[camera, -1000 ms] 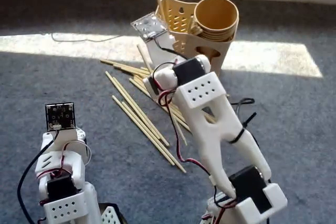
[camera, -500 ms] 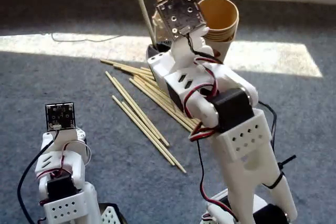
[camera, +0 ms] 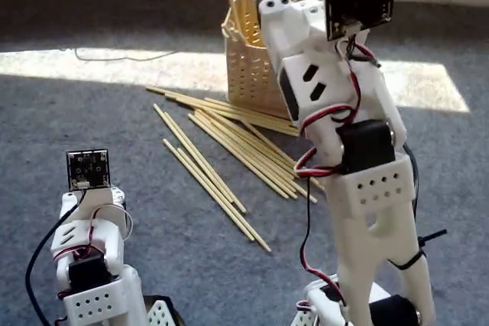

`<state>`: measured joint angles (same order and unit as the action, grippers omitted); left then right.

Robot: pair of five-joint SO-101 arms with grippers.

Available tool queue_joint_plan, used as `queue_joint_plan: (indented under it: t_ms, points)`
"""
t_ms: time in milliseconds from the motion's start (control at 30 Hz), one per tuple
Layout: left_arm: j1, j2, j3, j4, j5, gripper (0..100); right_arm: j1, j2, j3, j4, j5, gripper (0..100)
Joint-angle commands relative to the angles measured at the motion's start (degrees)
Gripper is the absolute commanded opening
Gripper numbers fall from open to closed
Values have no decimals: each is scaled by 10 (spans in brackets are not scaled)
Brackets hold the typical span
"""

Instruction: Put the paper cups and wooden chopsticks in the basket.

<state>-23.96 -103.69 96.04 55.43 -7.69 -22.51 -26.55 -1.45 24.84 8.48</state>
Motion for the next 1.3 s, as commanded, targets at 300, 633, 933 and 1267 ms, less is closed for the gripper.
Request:
queue_joint_plan:
  t_ms: [300, 633, 933, 1267]
  points:
    - [-3, -3, 9, -11, -4, 8, 29, 139, -5, -108, -2, 5]
    - [-3, -3, 9, -11, -4, 8, 42, 180, -5, -108, -1, 5]
    - [-3, -3, 9, -11, -4, 8, 42, 196, -5, -106, -4, 9]
    - [-3, -3, 9, -11, -4, 8, 42, 189, 27, -103, -3, 111]
